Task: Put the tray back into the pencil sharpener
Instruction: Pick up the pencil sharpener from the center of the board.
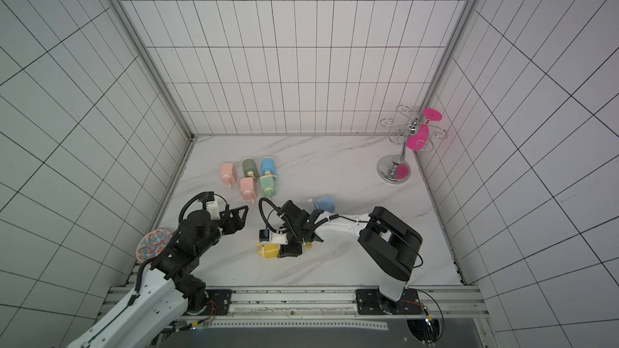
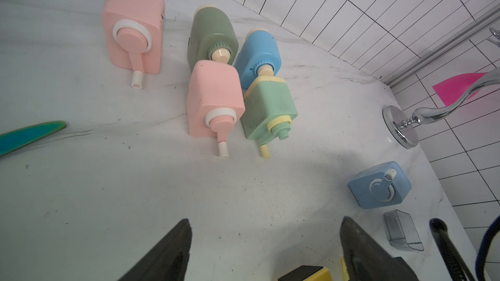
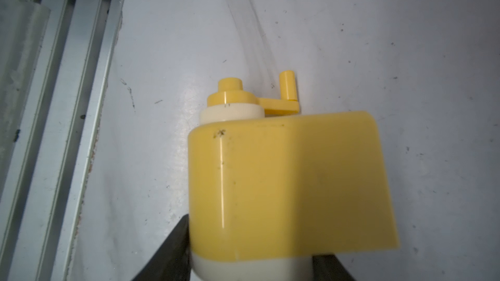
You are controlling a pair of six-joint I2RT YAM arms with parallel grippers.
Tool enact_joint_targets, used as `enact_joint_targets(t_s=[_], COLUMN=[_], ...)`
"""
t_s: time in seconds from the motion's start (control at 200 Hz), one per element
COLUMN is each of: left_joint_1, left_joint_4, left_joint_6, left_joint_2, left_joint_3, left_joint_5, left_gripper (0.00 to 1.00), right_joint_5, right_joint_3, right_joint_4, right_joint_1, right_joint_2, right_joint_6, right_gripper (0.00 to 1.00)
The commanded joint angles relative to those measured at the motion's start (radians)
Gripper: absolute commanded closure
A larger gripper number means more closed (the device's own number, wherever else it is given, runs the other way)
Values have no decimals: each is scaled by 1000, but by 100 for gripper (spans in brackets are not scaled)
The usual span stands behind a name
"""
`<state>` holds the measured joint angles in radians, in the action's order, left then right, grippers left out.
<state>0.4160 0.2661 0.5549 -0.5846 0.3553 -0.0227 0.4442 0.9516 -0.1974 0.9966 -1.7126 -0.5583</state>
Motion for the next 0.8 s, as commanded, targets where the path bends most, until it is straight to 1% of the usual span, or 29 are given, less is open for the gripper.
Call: enact_joint_targets(t_s=[0.0,0.06,0.11,0.17,0.22,0.26,0.33,0.45,0.535,0.595,0.675,0.795], left_joint_1=[-5,-5,-5,-5,-5,-5,-4,-4,3,21,53,125], left_joint_4=[-6,-6,-11,-32,-10,18,92,279,390,429,506,507], left_joint_6=[-121,-204,-221,-310,-373,-472,-686,-1036,-1234,-1304,-1427,-1469], left_joint_2=[14,12,7,-4,-16,-22,-18,14,56,81,81,95], left_joint_3=[80,119,148,185,230,271,330,418,451,448,441,403], left_joint_5=[-8,4,9,71,98,147,250,376,479,521,593,609], left_gripper=[13,13,13,13,13,13,13,13,10,4,3,3], right_joint_5=[118,146,163,177,195,214,251,319,350,358,367,388], right_joint_3=[43,38,31,17,8,2,-2,14,41,61,79,100], right_joint_4=[-32,-44,-52,-57,-64,-69,-77,-115,-164,-197,-222,-249], right_joint_1=[-19,-25,-26,-28,-36,-46,-70,-113,-141,-155,-164,-171], right_joint_2=[91,125,153,188,218,241,275,306,309,305,304,304], right_joint_6=[138,194,230,266,297,322,369,437,475,497,512,530], right_gripper=[59,61,61,62,62,63,64,65,66,67,69,70])
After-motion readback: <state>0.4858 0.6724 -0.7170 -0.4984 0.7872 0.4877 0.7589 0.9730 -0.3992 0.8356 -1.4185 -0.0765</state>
